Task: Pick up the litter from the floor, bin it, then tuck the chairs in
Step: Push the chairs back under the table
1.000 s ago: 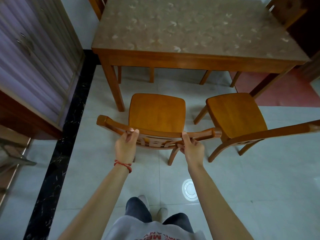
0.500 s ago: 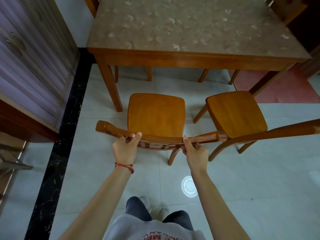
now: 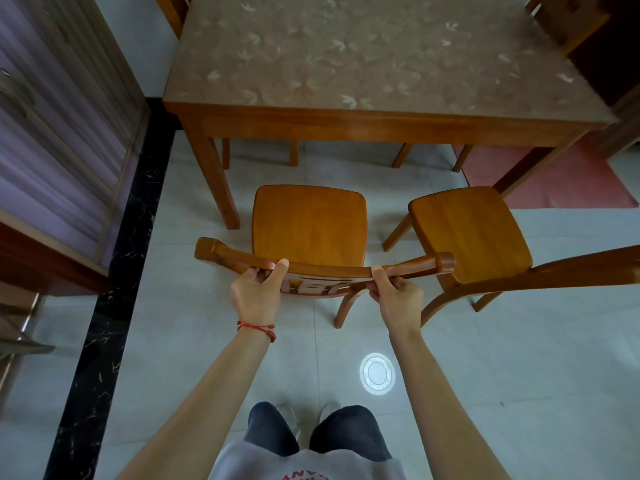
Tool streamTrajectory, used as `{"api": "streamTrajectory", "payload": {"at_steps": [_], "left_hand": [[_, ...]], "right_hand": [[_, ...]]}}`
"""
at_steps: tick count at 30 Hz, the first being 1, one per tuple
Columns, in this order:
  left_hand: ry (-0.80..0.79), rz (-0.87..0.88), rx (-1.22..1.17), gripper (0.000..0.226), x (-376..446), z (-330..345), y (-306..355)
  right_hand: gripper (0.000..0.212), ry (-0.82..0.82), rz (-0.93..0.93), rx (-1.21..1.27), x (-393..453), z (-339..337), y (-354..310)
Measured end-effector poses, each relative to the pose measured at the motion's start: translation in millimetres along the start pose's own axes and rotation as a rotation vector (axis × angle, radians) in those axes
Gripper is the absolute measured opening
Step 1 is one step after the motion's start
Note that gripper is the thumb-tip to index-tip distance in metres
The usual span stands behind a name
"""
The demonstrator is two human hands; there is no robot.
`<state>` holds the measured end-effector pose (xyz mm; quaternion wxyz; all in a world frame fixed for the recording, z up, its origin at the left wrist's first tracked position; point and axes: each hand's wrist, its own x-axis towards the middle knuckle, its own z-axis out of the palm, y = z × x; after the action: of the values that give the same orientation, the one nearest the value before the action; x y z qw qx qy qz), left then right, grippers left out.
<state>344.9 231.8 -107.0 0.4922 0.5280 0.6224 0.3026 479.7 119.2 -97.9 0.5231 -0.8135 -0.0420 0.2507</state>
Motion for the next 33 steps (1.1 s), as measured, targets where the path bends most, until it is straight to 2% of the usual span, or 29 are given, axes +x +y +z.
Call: {"api": "streamTrajectory", "payload": {"at_steps": [5,13,22,25,33], "left_hand": [[0.035,0.006,-0.022,0.027,10,25,23],[0.038,-0.048,-0.041,0.028,38,56,34],[0.059,-0.064,-0.053,0.030,81,82,58],[0.062,-0.059,-0.068,0.032,98,92,64],[0.048,-0.074,-0.092,0.027,153,114,84]], "right_hand": [[0.023,0.016,-0.043,0.014,33,-4,-21],[0.023,-0.064,-0.043,-0.022,80,5,-29],[0.033,-0.126,-0.112,-0.048,125,21,-55],[0.038,-0.140,-0.106,-0.045,142,27,-67],[0.036,-0.126,-0.074,-0.043,189,56,-93]]}}
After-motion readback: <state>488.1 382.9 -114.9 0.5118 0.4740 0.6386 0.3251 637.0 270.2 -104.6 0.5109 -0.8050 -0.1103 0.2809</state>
